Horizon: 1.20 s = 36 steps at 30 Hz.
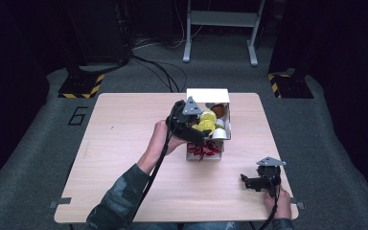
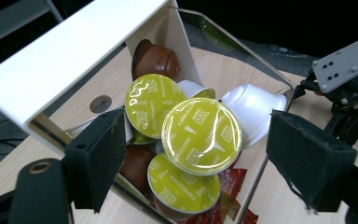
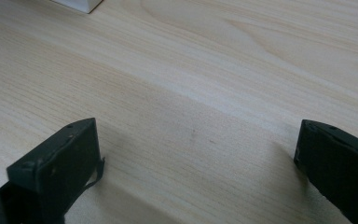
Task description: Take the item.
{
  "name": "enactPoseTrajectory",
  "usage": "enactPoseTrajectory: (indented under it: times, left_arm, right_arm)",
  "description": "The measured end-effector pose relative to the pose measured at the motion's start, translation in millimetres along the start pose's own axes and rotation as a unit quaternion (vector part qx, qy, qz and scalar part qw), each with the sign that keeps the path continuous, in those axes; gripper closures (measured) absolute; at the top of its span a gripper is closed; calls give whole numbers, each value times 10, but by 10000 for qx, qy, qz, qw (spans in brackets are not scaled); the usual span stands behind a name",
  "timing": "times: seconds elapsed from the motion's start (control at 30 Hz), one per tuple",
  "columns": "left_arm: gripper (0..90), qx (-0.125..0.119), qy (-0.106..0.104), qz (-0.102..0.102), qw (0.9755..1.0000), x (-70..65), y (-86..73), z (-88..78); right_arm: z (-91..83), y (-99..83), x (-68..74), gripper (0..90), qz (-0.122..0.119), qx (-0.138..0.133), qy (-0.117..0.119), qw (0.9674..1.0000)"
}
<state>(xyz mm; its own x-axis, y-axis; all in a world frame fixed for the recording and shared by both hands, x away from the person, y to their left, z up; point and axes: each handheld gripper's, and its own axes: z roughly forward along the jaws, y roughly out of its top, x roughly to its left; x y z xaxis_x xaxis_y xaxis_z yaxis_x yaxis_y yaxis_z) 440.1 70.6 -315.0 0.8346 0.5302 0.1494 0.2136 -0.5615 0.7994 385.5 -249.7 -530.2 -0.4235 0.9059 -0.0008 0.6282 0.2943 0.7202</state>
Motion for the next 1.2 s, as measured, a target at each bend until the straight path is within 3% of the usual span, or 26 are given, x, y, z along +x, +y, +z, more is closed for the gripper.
enactPoseTrajectory:
  times: [0.6,1.2]
  left_arm:
    - [278,358,-152,78,9992,-2,56,230]
    - [316,505,-152,68,9986,6,48,287]
  right_arm:
    - [-1,0,-1,0,-3,1,8,10000]
    - [-1,0,-1,0,-11,4,5,10000]
